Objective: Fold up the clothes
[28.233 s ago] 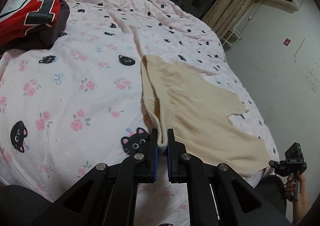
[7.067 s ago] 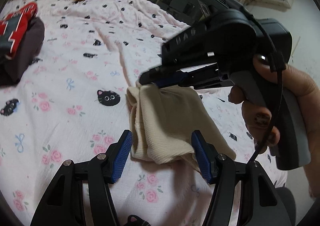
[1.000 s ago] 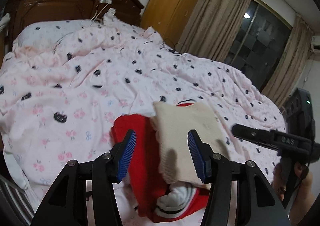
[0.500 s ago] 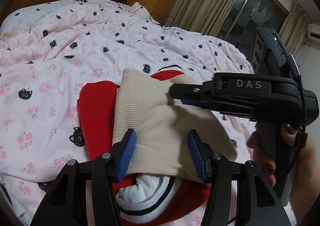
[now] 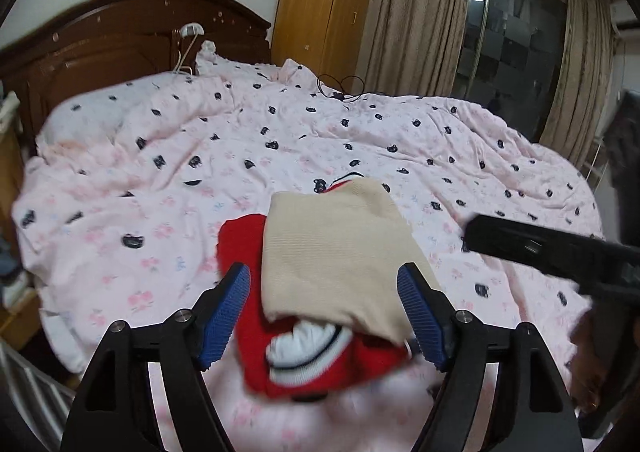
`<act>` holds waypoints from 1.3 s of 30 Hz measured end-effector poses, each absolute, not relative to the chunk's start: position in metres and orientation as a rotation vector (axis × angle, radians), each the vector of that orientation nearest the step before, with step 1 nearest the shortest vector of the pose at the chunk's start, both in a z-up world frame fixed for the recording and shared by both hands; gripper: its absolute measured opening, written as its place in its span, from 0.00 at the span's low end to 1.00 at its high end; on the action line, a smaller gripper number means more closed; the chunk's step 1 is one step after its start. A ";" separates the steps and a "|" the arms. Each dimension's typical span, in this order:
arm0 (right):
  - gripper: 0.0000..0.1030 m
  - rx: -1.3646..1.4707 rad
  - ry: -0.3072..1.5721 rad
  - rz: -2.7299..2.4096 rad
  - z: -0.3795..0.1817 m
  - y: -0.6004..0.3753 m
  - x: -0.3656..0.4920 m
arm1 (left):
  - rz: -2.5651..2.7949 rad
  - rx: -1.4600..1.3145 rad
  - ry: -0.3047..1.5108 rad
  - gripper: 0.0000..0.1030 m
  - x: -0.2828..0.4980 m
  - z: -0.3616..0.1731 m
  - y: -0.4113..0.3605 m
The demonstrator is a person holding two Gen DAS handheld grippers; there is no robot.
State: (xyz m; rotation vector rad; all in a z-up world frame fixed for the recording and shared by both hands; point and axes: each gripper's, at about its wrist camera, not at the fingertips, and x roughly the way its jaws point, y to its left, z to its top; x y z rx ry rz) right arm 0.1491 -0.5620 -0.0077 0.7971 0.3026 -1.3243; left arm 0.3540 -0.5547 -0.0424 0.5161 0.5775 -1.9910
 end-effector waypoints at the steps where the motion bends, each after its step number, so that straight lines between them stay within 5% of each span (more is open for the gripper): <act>1: 0.79 0.774 0.299 -1.336 -0.003 -0.550 0.151 | -1.982 0.516 0.560 0.71 0.355 -0.039 -0.548; 16: 0.86 0.641 0.321 -1.448 0.024 -0.405 0.186 | -1.929 0.543 0.495 0.76 0.362 -0.008 -0.456; 39: 0.87 0.587 0.268 -1.447 0.063 -0.336 0.204 | -1.915 0.517 0.416 0.78 0.396 0.031 -0.389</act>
